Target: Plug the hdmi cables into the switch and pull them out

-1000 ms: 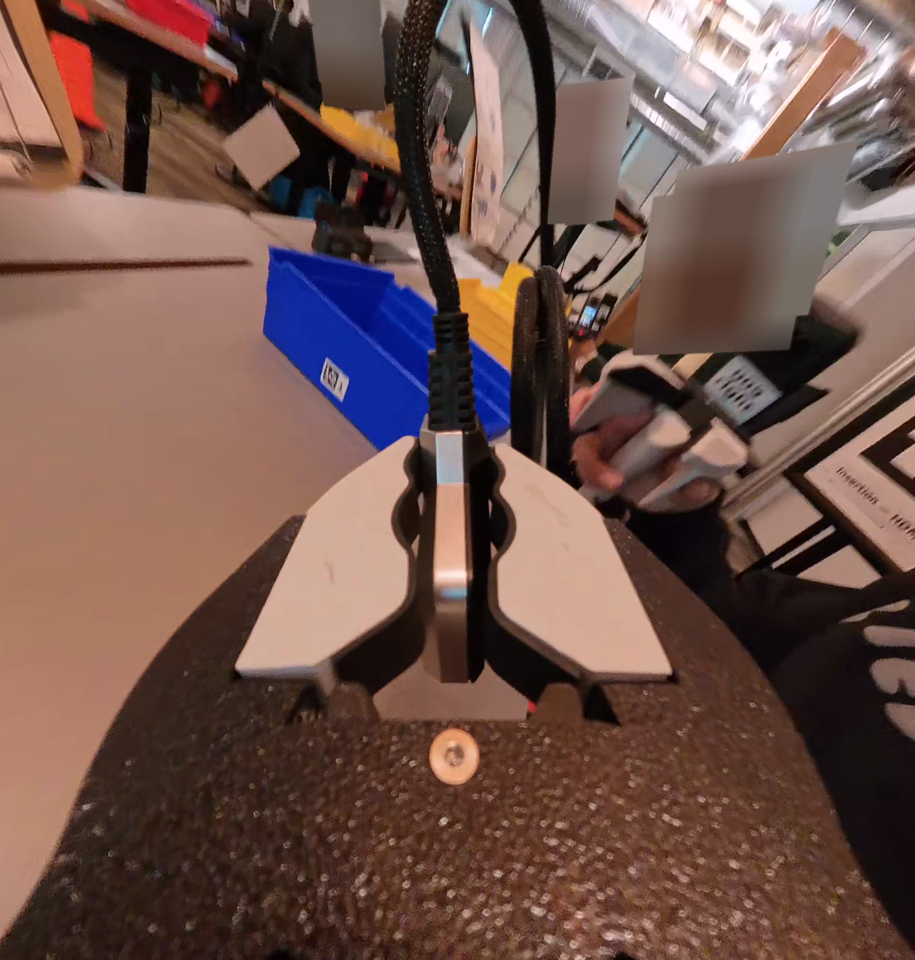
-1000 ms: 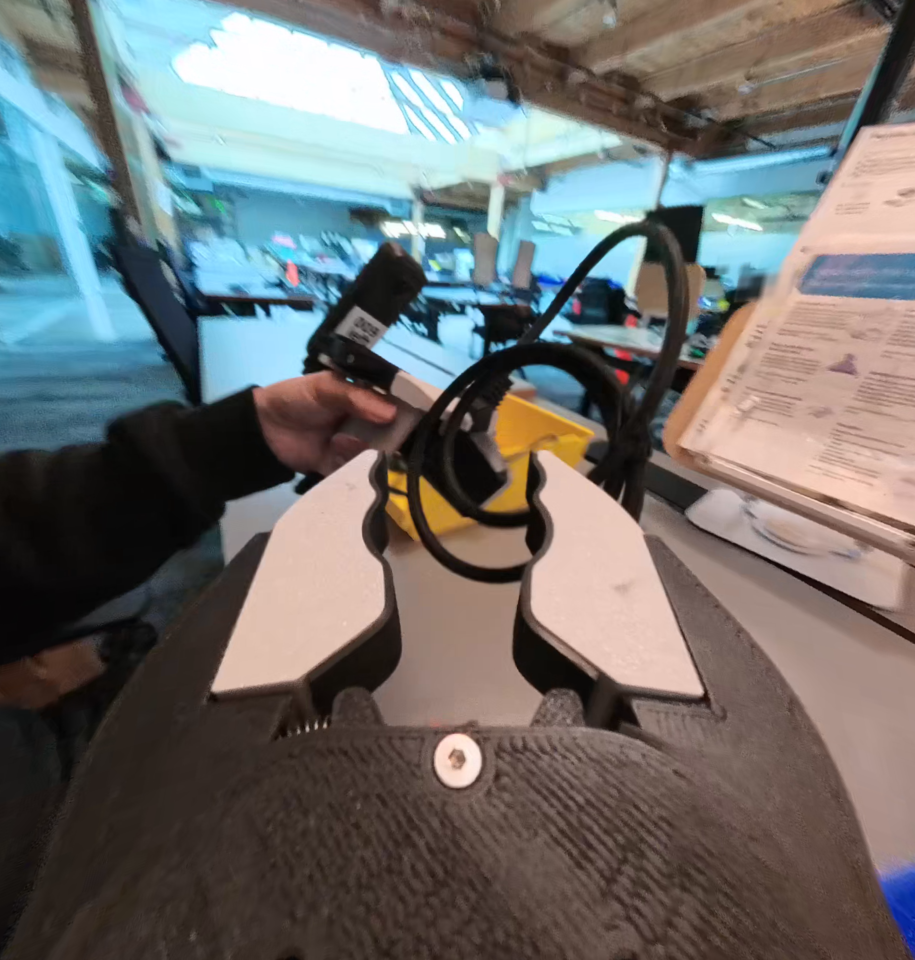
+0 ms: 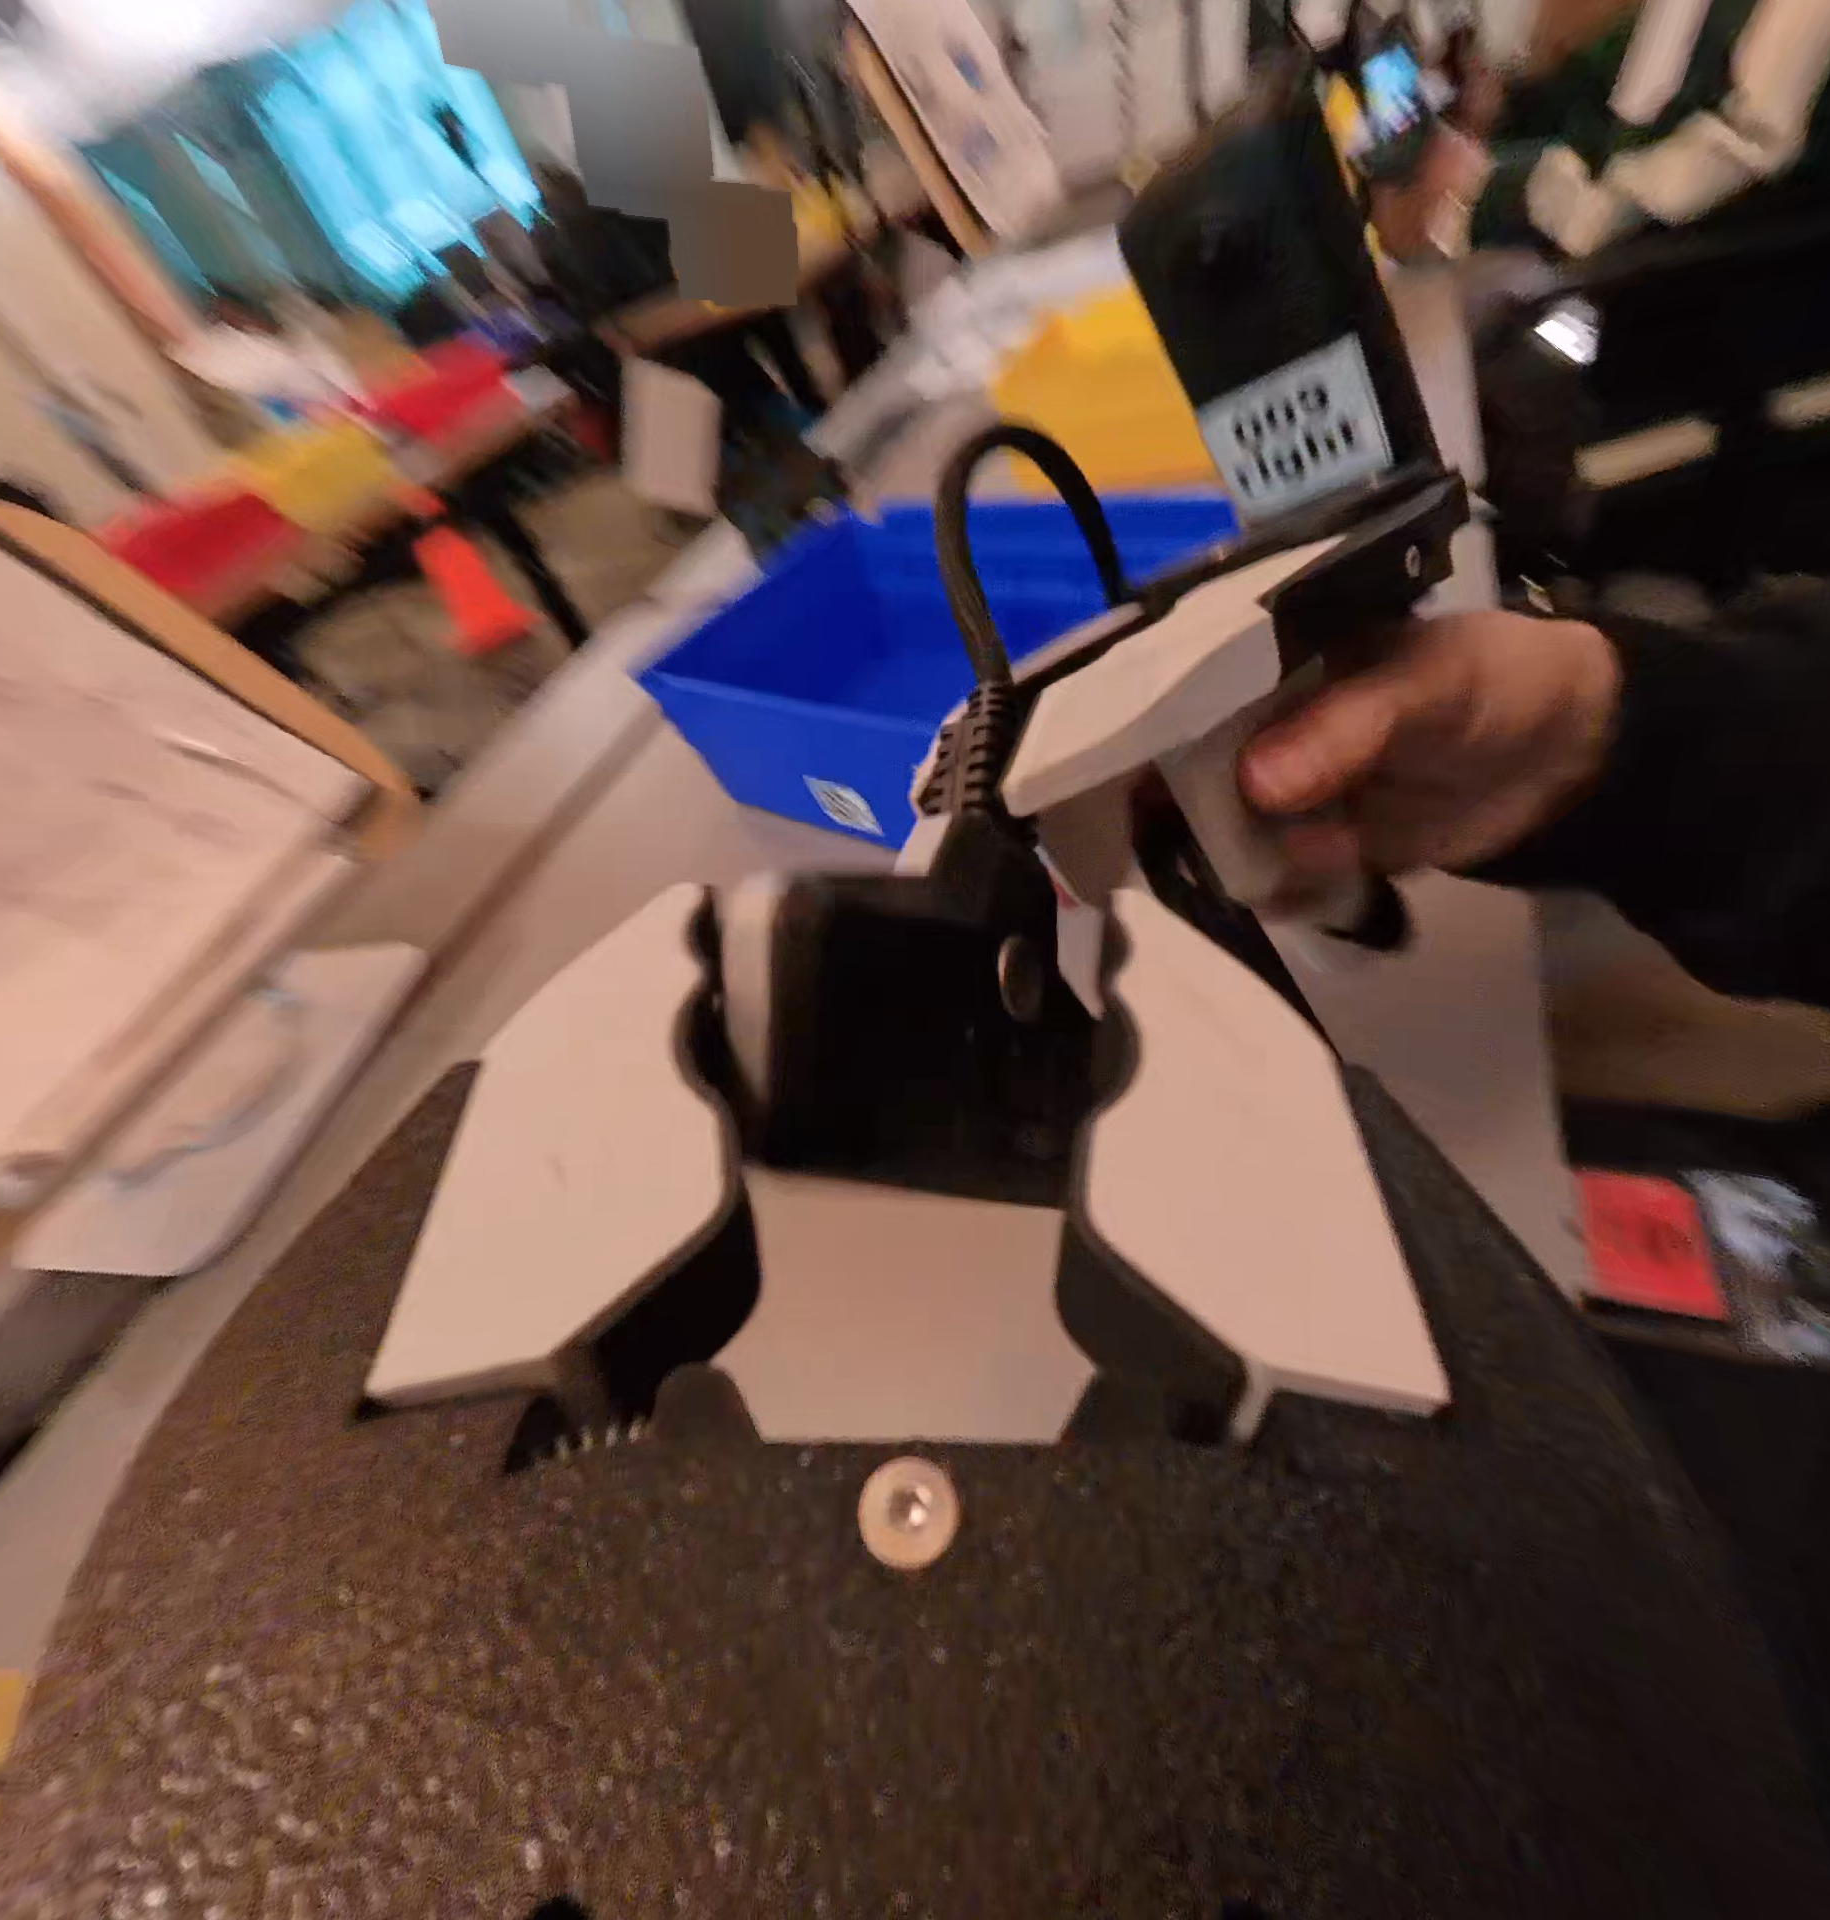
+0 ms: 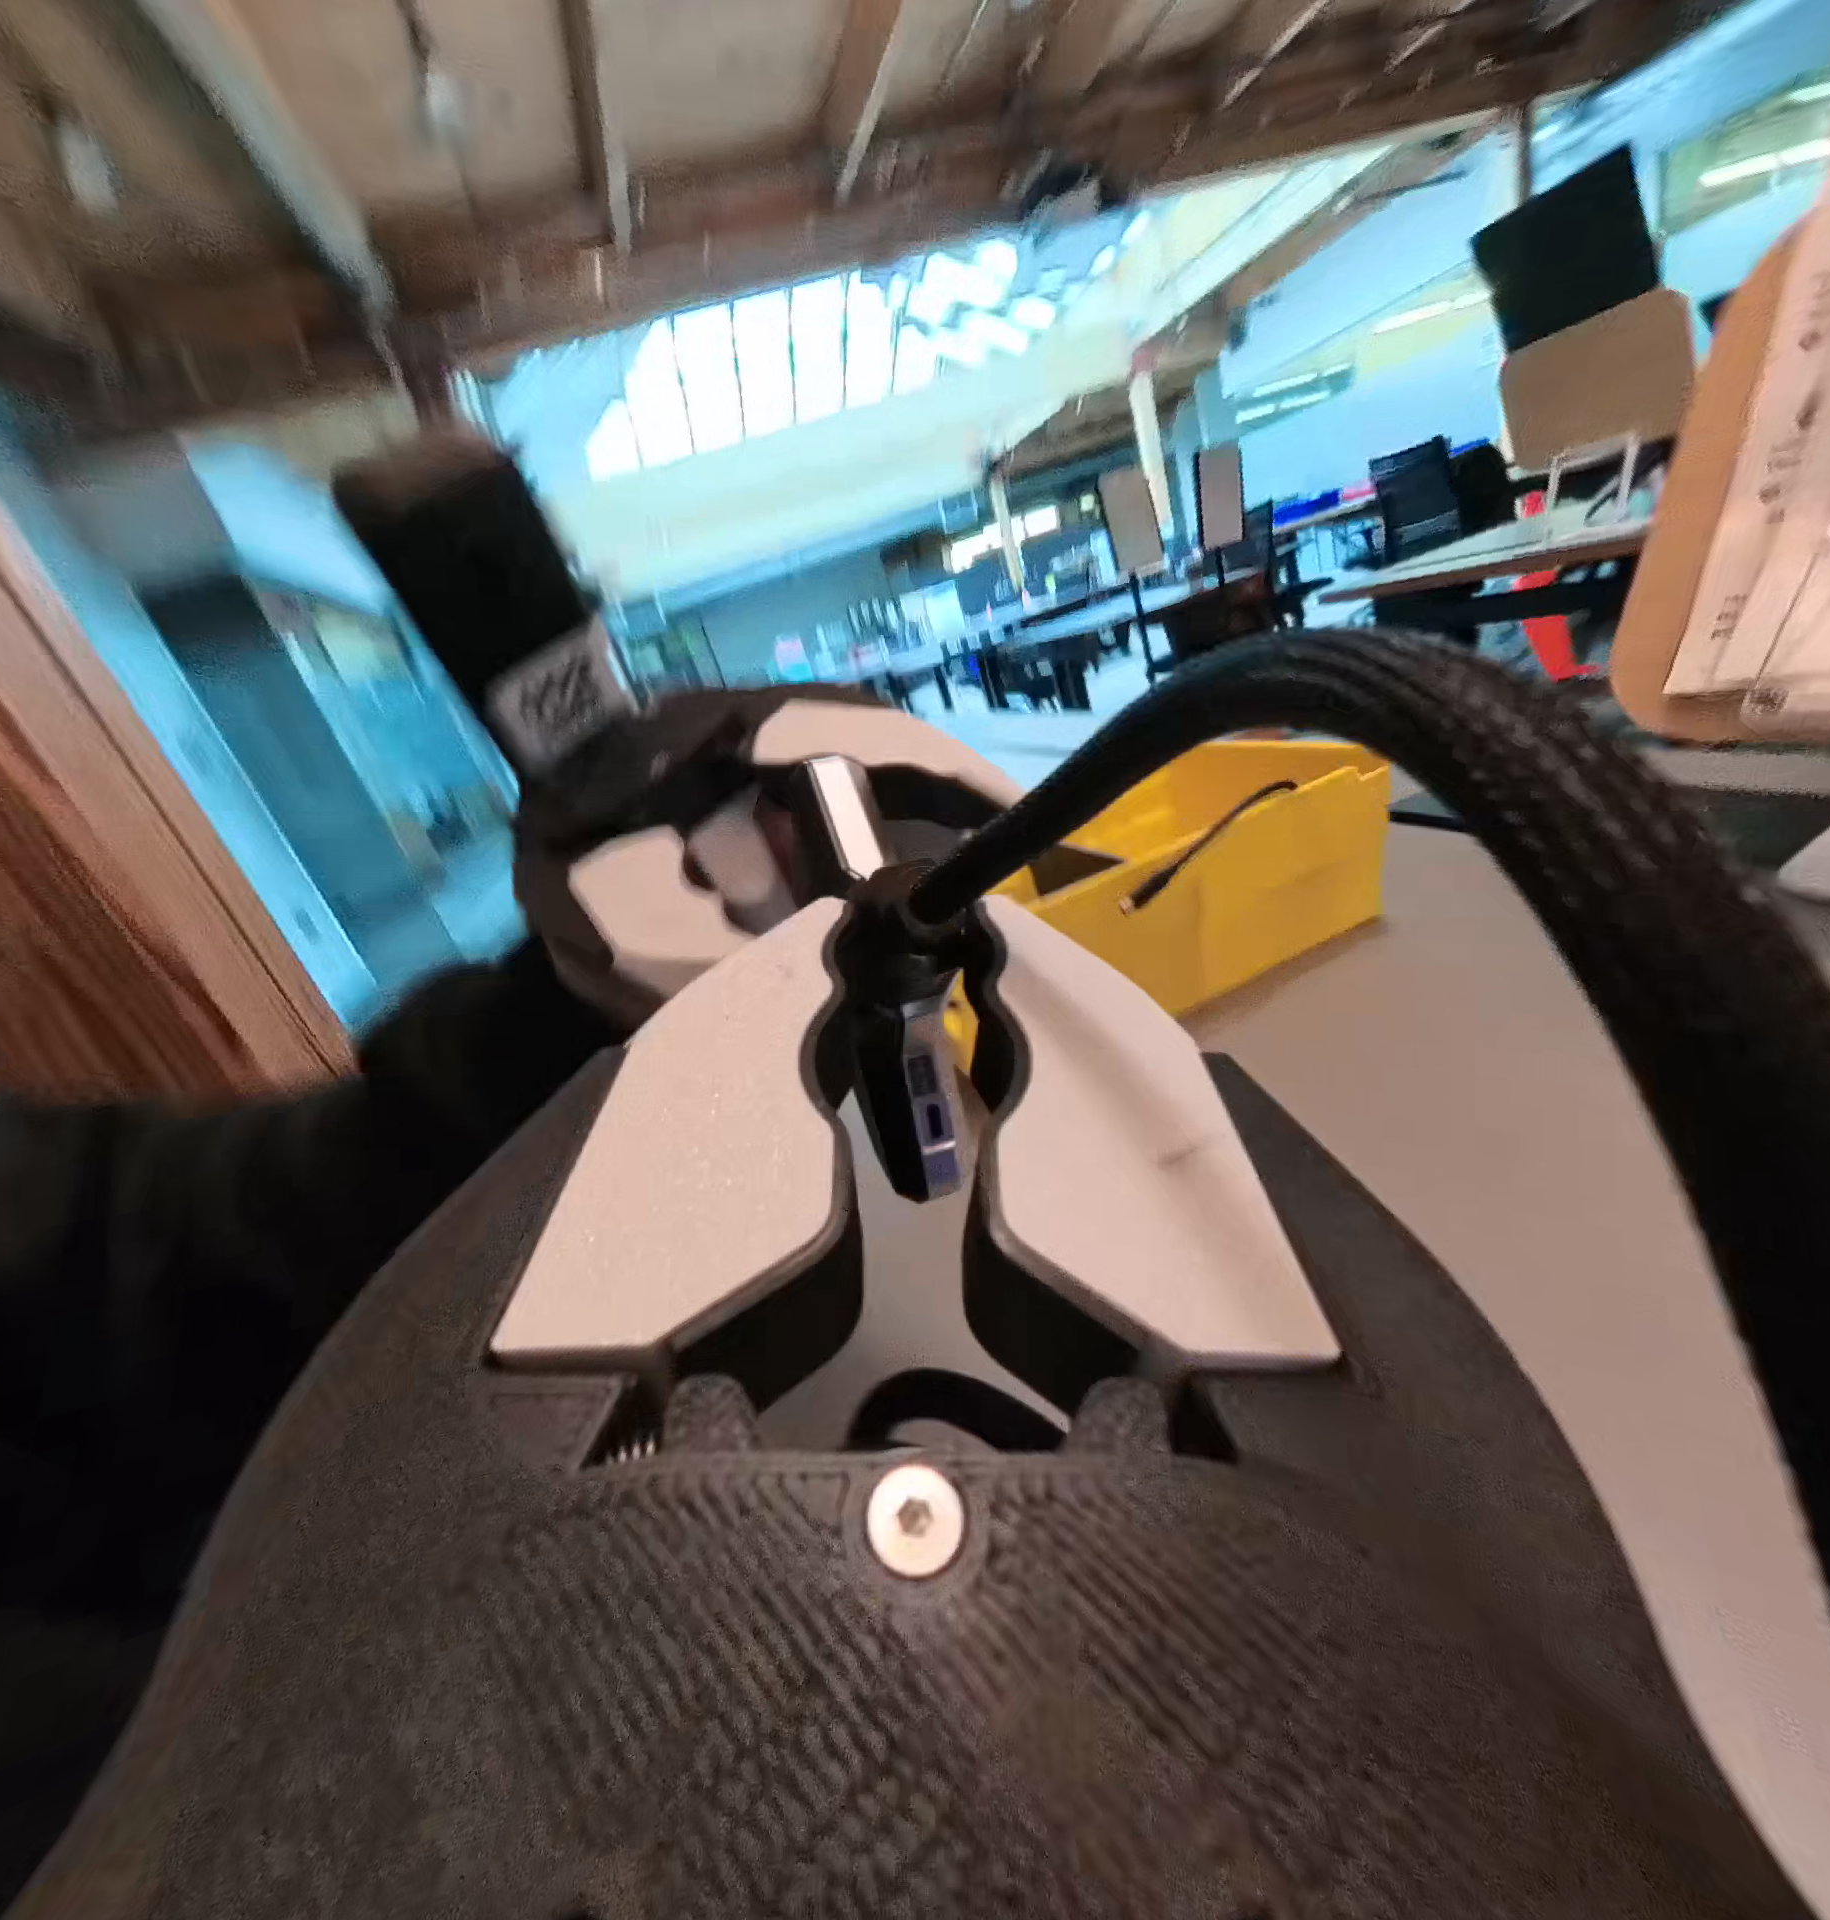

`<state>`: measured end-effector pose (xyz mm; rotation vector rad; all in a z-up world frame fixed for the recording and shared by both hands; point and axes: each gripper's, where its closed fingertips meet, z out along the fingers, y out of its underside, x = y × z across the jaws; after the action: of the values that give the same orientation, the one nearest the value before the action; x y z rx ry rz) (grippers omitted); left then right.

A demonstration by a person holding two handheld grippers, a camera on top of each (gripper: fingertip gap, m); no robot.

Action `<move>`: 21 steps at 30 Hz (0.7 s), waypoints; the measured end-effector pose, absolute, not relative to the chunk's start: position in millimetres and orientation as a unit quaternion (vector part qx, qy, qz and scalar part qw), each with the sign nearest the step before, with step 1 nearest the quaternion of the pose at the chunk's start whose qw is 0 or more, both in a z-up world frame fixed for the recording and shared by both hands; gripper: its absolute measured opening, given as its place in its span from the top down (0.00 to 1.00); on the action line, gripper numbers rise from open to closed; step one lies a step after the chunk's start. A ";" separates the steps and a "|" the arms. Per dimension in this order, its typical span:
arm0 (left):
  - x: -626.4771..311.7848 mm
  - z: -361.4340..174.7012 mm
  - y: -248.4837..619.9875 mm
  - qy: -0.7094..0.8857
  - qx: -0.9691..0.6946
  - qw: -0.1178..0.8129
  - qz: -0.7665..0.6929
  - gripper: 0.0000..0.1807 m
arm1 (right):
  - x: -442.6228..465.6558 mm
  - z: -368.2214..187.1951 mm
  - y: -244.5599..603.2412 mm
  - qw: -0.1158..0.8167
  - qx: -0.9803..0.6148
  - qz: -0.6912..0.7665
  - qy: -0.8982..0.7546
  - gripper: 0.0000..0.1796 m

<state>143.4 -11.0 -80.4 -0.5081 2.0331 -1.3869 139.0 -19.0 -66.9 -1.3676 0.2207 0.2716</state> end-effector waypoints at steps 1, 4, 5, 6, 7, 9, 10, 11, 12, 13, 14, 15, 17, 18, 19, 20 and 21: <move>143.2 -71.2 -7.1 0.744 -0.192 0.355 -0.533 0.55 | 144.1 -60.5 -22.3 0.770 -0.598 0.169 0.143 0.90; 132.6 -57.9 4.7 0.670 -0.167 0.496 -0.527 0.56 | 154.5 -46.6 -33.3 0.787 -0.511 0.265 0.221 0.91; 127.1 -57.5 5.6 0.647 -0.174 0.510 -0.540 0.56 | 155.2 -44.6 -35.3 0.790 -0.497 0.278 0.227 0.91; 121.5 -60.6 2.5 0.633 -0.191 0.487 -0.571 0.57 | 155.4 -43.5 -36.1 0.791 -0.488 0.288 0.230 0.91; 117.1 -64.9 -1.0 0.623 -0.217 0.440 -0.609 0.57 | 154.8 -42.9 -36.2 0.790 -0.477 0.306 0.235 0.90; 115.3 -71.8 -0.6 0.594 -0.288 0.334 -0.673 0.59 | 150.7 -40.7 -35.3 0.780 -0.450 0.363 0.240 0.91; 112.9 -72.7 -0.9 0.576 -0.306 0.280 -0.704 0.62 | 149.9 -41.9 -33.7 0.774 -0.441 0.381 0.247 0.91; 110.7 -72.0 -0.2 0.554 -0.319 0.230 -0.734 0.67 | 149.6 -45.1 -31.0 0.768 -0.439 0.390 0.256 0.91; 109.2 -71.3 1.0 0.529 -0.333 0.181 -0.759 0.74 | 147.1 -48.5 -27.5 0.762 -0.442 0.399 0.255 0.91; 106.1 -69.7 0.0 0.508 -0.334 0.129 -0.784 0.78 | 145.3 -52.4 -23.6 0.754 -0.444 0.409 0.258 0.91; 104.4 -69.6 -0.5 0.490 -0.339 0.084 -0.799 0.83 | 144.2 -56.0 -20.1 0.748 -0.444 0.417 0.264 0.91; 106.8 -73.4 1.2 0.474 -0.358 0.052 -0.803 0.86 | 143.0 -59.1 -16.8 0.744 -0.446 0.421 0.265 0.91; 111.9 -78.4 6.7 0.431 -0.389 0.008 -0.814 0.88 | 143.2 -66.3 -11.0 0.741 -0.458 0.411 0.269 0.91; 114.8 -80.9 10.5 0.403 -0.405 -0.009 -0.821 0.88 | 143.5 -69.2 -9.0 0.742 -0.466 0.403 0.266 0.91; 116.5 -84.3 12.6 0.383 -0.418 -0.029 -0.823 0.89 | 144.0 -72.3 -7.5 0.741 -0.476 0.393 0.263 0.92; 118.6 -88.2 14.8 0.364 -0.434 -0.047 -0.823 0.89 | 144.7 -76.1 -6.0 0.740 -0.494 0.377 0.258 0.92; 121.5 -92.3 17.5 0.340 -0.454 -0.064 -0.821 0.89 | 144.4 -81.1 -3.4 0.734 -0.523 0.354 0.249 0.91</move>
<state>121.5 17.5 -92.3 -1.4888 1.1143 -2.6889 144.4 -3.4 -81.1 -1.1502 0.5486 0.7787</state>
